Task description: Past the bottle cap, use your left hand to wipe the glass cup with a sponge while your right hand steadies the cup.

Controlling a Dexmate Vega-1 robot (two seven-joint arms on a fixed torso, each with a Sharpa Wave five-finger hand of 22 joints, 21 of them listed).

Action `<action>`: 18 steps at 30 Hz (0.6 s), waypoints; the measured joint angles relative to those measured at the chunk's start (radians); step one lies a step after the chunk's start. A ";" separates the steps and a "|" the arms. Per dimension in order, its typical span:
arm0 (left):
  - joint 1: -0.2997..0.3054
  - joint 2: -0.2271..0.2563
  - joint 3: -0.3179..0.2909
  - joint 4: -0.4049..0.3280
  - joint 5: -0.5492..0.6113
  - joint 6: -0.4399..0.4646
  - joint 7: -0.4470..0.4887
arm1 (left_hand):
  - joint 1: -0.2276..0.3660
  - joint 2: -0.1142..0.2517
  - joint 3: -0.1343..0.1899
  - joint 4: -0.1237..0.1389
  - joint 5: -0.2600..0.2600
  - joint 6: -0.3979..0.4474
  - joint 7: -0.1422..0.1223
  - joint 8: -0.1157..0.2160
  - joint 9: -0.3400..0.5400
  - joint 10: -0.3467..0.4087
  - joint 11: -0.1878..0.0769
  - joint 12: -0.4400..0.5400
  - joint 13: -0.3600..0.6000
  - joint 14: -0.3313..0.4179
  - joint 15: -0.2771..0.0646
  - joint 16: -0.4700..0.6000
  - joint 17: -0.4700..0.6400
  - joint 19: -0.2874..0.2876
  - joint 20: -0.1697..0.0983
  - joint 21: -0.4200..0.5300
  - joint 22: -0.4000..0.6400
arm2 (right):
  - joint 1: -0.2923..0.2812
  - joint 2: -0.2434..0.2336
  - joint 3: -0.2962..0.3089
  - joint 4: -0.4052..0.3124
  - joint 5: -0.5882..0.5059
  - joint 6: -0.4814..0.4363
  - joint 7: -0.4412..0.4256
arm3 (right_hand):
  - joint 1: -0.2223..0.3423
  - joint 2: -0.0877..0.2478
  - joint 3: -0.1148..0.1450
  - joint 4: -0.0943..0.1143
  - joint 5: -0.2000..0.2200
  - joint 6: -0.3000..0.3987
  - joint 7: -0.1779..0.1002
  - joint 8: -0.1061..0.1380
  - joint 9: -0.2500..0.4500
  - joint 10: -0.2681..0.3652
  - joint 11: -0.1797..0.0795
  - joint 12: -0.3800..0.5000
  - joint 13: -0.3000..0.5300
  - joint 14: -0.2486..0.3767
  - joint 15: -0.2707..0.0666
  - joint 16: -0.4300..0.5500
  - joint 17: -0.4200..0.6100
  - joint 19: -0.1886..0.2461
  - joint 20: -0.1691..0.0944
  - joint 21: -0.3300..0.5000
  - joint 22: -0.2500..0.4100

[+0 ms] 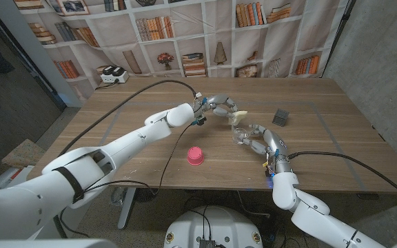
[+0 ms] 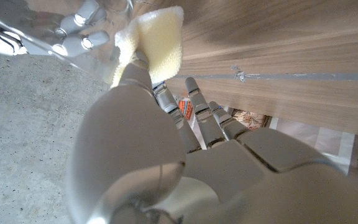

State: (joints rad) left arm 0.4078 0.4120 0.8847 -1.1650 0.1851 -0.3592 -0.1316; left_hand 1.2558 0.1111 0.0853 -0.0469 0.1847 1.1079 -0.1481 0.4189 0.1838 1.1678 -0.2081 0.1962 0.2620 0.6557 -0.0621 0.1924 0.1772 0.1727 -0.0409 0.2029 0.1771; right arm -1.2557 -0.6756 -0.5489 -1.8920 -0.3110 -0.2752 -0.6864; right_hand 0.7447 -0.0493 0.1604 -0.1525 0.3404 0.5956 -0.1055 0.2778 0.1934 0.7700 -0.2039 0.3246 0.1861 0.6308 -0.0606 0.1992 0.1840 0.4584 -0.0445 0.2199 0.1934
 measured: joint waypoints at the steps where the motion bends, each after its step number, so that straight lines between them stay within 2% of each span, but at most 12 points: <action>1: 0.011 0.009 -0.005 -0.021 -0.004 0.014 -0.001 | 0.000 0.000 0.000 0.000 0.000 0.000 0.000 0.000 0.000 0.000 0.000 0.000 0.000 0.000 0.000 0.000 0.000 0.000 0.000 0.000 0.000 | 0.001 -0.001 0.000 0.000 0.000 0.000 0.001 | 0.000 0.000 0.000 0.000 0.000 0.000 0.000 0.000 0.000 0.000 0.000 0.000 0.000 0.000 0.000 0.000 0.000 0.000 0.000 0.000 0.000; 11: 0.079 0.057 -0.039 -0.131 -0.025 0.085 -0.005 | 0.000 0.000 0.000 0.000 0.000 0.000 0.000 0.000 0.000 0.000 0.000 0.000 0.001 0.000 0.000 0.000 0.000 0.000 0.000 0.000 0.000 | 0.006 -0.012 0.000 0.001 0.004 0.000 0.018 | 0.000 0.000 0.000 0.000 0.000 0.003 0.001 -0.001 0.002 0.000 0.000 0.000 0.000 0.000 0.000 0.000 0.000 0.000 0.000 0.000 0.000; 18: 0.097 0.065 -0.048 -0.152 -0.033 0.105 -0.007 | 0.000 0.000 0.000 0.000 -0.002 0.000 0.000 0.000 0.000 0.000 0.000 0.000 0.001 0.000 0.000 0.000 0.000 0.000 0.000 0.000 0.000 | 0.007 -0.016 0.000 0.001 0.004 0.000 0.023 | -0.001 0.001 0.000 0.000 0.000 0.003 0.000 -0.002 0.001 0.000 0.001 -0.008 0.000 0.000 0.000 0.000 0.000 0.000 0.000 0.000 0.000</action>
State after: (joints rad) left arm 0.5048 0.4774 0.8365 -1.3172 0.1517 -0.2542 -0.1389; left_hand 1.2555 0.1107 0.0853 -0.0469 0.1827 1.1078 -0.1481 0.4194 0.1838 1.1680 -0.2082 0.1961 0.2629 0.6557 -0.0621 0.1924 0.1771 0.1727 -0.0408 0.2030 0.1771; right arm -1.2487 -0.6919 -0.5488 -1.8913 -0.3067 -0.2749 -0.6635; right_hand 0.7440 -0.0486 0.1604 -0.1525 0.3403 0.5985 -0.1050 0.2759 0.1944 0.7703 -0.2034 0.3165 0.1861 0.6308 -0.0605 0.1992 0.1839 0.4584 -0.0445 0.2199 0.1934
